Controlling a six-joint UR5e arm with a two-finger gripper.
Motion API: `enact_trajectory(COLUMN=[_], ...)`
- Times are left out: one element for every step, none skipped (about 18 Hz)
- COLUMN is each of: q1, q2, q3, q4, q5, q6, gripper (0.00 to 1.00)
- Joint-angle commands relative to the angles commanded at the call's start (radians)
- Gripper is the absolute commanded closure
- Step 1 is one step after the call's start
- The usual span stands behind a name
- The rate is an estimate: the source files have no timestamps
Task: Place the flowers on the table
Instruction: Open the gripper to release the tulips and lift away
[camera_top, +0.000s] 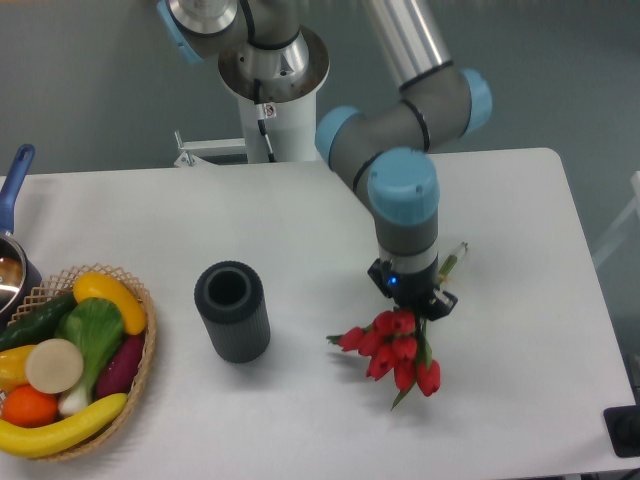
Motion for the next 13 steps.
enact_trajectory(q1=[0.0, 0.0, 0.0, 0.0, 0.0, 0.0, -0.003, -0.003, -0.003, 0.0, 0.006, 0.014, 0.017], q2=[-0.006, -0.008, -0.009, -0.009, -0.005, 0.003, 0.011, 0.03, 0.052, 0.072, 0.092, 0.103, 0.106], q3=[0.012, 0.02, 0.023, 0.037, 0.046, 0.058, 0.066, 0.068, 0.072, 0.077, 0.086, 0.092, 0.094], q4=[0.0, 0.0, 0.002, 0.005, 0.006, 0.006, 0.003, 0.003, 0.005, 0.005, 0.003, 0.002, 0.002], q5=[0.0, -0.002, 0.0, 0.002, 0.002, 0.002, 0.0, 0.0, -0.003, -0.006, -0.015, -0.029, -0.031], q6=[-0.003, -0.003, 0.006, 0.006, 0.009, 0.008, 0.003, -0.006, -0.011, -0.011, -0.009, -0.008, -0.008], gripper=[0.51, 0.46, 0.29, 0.13, 0.02, 0.0, 0.0, 0.0, 0.0, 0.0, 0.0, 0.0, 0.0])
